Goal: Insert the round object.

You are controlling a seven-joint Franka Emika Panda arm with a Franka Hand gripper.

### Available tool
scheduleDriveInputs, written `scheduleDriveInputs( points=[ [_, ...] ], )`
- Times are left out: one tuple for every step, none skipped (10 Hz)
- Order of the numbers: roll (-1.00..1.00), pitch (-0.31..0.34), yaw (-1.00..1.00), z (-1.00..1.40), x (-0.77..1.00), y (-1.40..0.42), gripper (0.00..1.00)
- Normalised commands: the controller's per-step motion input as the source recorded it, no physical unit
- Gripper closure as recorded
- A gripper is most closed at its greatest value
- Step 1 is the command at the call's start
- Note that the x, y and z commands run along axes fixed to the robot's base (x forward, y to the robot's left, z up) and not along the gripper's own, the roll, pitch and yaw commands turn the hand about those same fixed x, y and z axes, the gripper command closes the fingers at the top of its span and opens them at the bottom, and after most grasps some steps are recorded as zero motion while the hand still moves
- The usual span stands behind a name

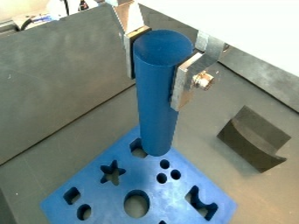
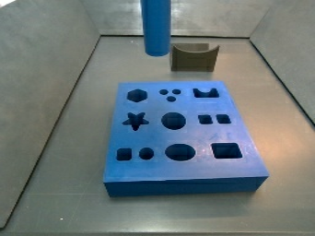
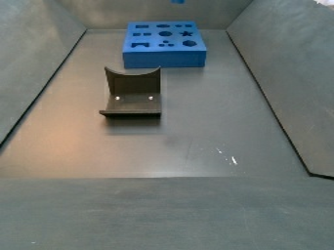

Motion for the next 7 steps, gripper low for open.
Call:
scheduleDriveInputs(
  points=[
    [-0.07, -0.1, -0.15, -0.92, 0.14, -0.31, 1.0],
    [-0.05, -0.087, -0.14, -0.96, 0.09, -0.34, 1.0],
    [-0.03, -0.087, -0.15, -0.99, 0.1, -0.43, 1.0],
    [0.0, -0.064, -0.12, -0.93, 0.21, -0.62, 1.0],
    [0.07, 0.0, 0.0, -0.49, 0.43, -0.76, 1.0],
    [0.07, 0.013, -0.01, -0.2, 0.42, -0.49, 1.0],
    [0.02, 0.039, -0.02, -0.13, 0.18, -0.06, 1.0]
  ],
)
